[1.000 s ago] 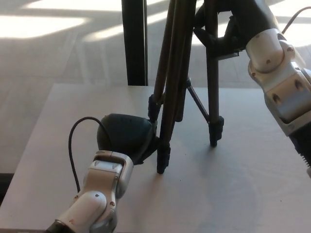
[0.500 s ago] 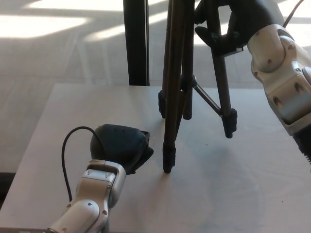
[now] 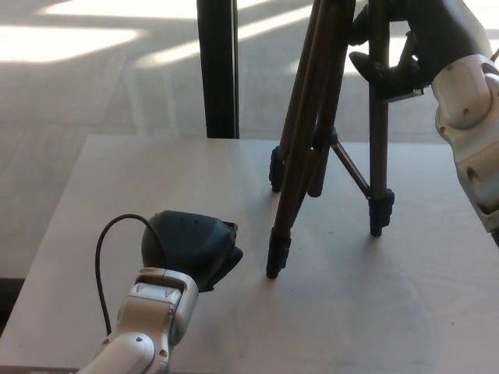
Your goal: Use both hands of the robot to pick up the tripod lying in the middle of the desk and make it stand upright on the desk
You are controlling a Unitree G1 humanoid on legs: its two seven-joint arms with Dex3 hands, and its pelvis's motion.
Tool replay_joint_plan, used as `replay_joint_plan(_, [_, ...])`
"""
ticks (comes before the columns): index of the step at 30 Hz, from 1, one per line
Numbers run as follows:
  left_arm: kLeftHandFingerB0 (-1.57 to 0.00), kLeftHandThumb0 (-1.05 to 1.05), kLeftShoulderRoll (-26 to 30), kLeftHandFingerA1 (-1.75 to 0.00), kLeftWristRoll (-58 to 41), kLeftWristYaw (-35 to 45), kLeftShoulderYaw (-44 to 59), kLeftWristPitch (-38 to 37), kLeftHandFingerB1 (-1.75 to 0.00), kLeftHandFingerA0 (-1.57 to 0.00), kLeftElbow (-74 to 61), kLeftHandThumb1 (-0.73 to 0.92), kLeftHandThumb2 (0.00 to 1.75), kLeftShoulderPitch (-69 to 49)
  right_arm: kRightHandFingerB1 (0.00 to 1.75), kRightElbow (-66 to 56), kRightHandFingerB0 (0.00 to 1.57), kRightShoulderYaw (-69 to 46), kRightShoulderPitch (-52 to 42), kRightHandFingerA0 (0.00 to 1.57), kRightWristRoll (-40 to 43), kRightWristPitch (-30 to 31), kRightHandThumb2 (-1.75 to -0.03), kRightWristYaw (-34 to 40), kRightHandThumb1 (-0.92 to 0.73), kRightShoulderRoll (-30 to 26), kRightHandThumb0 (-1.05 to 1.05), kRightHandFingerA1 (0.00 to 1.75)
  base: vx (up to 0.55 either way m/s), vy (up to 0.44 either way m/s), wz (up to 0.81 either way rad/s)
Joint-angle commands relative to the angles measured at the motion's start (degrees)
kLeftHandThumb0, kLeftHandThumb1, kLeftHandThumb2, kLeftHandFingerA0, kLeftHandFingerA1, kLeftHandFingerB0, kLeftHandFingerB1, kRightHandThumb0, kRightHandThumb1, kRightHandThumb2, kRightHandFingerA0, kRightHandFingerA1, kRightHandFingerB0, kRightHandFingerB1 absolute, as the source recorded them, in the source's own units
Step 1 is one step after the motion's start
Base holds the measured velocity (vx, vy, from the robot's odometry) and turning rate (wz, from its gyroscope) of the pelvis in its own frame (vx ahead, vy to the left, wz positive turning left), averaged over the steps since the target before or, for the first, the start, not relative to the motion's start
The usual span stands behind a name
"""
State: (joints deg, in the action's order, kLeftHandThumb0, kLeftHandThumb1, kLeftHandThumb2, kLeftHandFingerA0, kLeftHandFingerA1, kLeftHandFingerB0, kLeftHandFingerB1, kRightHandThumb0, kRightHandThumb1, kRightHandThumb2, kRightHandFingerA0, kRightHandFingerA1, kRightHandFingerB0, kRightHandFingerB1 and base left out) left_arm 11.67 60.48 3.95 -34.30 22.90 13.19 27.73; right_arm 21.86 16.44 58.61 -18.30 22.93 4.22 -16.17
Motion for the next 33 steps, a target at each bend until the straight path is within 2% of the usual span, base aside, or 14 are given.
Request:
replay_joint_plan(1, [-0.77, -0.30, 1.26, -1.72, -0.45, 0.01, 0.23, -1.27, -1.36, -0.87, 0.05, 0.73, 0.81, -1.15, 1.22, 0.43, 0.81, -1.04, -2.61, 0.89, -2.65, 1.13, -1.09, 0.25, -0.51, -0.96, -0.23, 1.71, 0.00, 0.000, 0.00])
replay_joint_plan(3, [-0.73, -0.27, 0.98, -1.74, -0.98, -0.32, 0.59, -1.33, -1.31, -0.85, 0.27, 0.70, 0.79, -1.34, 0.70, 0.15, 0.79, -0.55, -2.76, 0.81, -1.39, 1.09, -0.75, -4.83, -0.62, -2.38, -0.27, 1.46, 0.00, 0.000, 0.00])
replay_joint_plan(6, [-0.69, -0.25, 1.01, -1.72, -0.84, 0.29, 0.60, -1.09, -1.23, -0.83, 0.22, 0.69, 0.78, -0.95, 0.49, 0.96, 0.64, -0.16, -1.38, 0.74, -0.90, 3.03, -0.61, -7.87, -0.69, -2.33, -0.31, 1.20, 0.00, 0.000, 0.00])
replay_joint_plan(8, [-0.70, -0.26, 0.82, -1.72, -0.97, -0.37, 0.70, -1.33, -1.20, -0.82, 0.41, 0.68, 0.74, -0.82, 0.52, 0.48, 0.33, 0.14, -0.99, 0.76, -0.39, 3.40, -0.90, -10.64, -0.53, -2.79, -0.55, 0.87, 0.00, 0.000, 0.00])
replay_joint_plan(9, [-0.74, -0.23, 0.79, -1.65, -1.30, -1.03, 0.85, -1.90, -1.18, -0.92, 0.44, 0.66, 0.77, -0.83, 0.34, -0.05, 0.34, 0.59, -0.78, 0.73, -0.38, 3.90, -0.60, -12.28, -0.68, -3.08, -0.57, 0.83, 0.00, 0.000, 0.00])
replay_joint_plan(12, [-0.72, -0.19, 0.47, -1.70, -1.81, -2.07, 1.29, -2.27, -1.25, -0.96, 0.04, 0.64, 0.78, -1.16, 0.30, -0.89, 0.17, 1.91, -0.66, 0.45, -0.76, 3.83, -0.61, -15.21, -0.69, -4.06, -0.65, 0.56, 0.00, 0.000, 0.00])
replay_joint_plan(13, [-0.72, -0.25, 0.50, -1.73, -1.84, -2.34, 1.32, -2.56, -1.21, -1.01, 0.10, 0.63, 0.73, -1.20, 0.38, -1.33, 0.06, 2.50, -0.43, 0.23, -1.01, 4.97, -0.90, -16.14, -0.55, -4.23, -0.72, 0.56, 0.00, 0.000, 0.00])
replay_joint_plan(14, [-0.70, -0.26, 0.40, -1.74, -2.08, -2.95, 1.54, -2.81, -1.26, -0.83, -0.10, 0.67, 0.70, -1.69, 0.11, -2.29, 0.10, 3.45, -0.72, 0.01, -1.60, 5.72, -0.91, -16.82, -0.56, -4.33, -0.86, 0.43, 0.00, 0.000, 0.00])
replay_joint_plan(16, [-0.74, -0.28, 0.29, -1.71, -2.28, -3.33, 1.73, -3.03, -1.13, -0.84, -0.08, 0.66, 0.65, -1.86, 0.06, -2.59, 0.00, 3.87, -0.78, 0.00, -1.94, 5.90, -0.96, -17.12, -0.60, -4.50, -0.92, 0.18, 0.00, 0.000, 0.00])
replay_joint_plan(19, [-0.76, -0.29, 0.11, -1.70, -2.51, -3.87, 2.06, -3.38, -0.99, -0.86, 0.01, 0.64, 0.62, -2.10, 0.16, -3.08, 0.00, 4.77, -0.71, 0.00, -2.68, 6.58, -0.62, -17.71, -0.71, -4.71, -0.81, 0.11, 0.00, 0.000, 0.00])
replay_joint_plan(21, [-0.63, -0.37, 0.53, -1.54, -1.35, -2.67, 1.45, -2.73, -0.58, -0.92, -0.03, 0.66, 0.60, -1.98, 0.04, -3.68, 0.00, 5.98, -0.63, 0.00, -3.96, 7.83, -0.99, -18.42, -0.61, -4.88, -0.99, 0.17, 0.00, 0.000, 0.00])
replay_joint_plan(23, [-0.61, -0.44, 0.49, -1.45, -1.18, -1.42, 1.31, -2.25, -0.58, -0.91, -0.35, 0.64, 0.59, -1.93, 0.00, -3.95, 0.00, 7.23, -0.39, 0.00, -4.99, 9.84, -0.62, -19.97, -0.74, -5.21, -0.96, 0.00, 0.00, 0.000, 0.00])
replay_joint_plan(30, [-0.62, -0.57, 1.14, -1.41, -0.47, -0.81, 0.97, -2.53, -0.61, -0.91, -1.88, 0.56, 0.60, -2.17, 0.00, -5.20, 0.00, 9.15, -0.14, 0.00, -6.92, 12.83, -0.84, -23.46, -0.63, -6.84, -1.02, 0.00, 0.00, 0.000, 0.00])
replay_joint_plan(33, [-0.51, -0.61, 2.09, -0.97, -1.62, 0.94, 1.65, -2.78, -0.50, -0.72, -3.06, 0.63, 0.59, -2.89, 0.00, -6.77, 0.00, 8.49, -1.15, 0.00, -7.04, 14.49, -0.63, -24.44, -0.75, -7.78, -1.05, 0.00, 0.00, 0.000, 0.00])
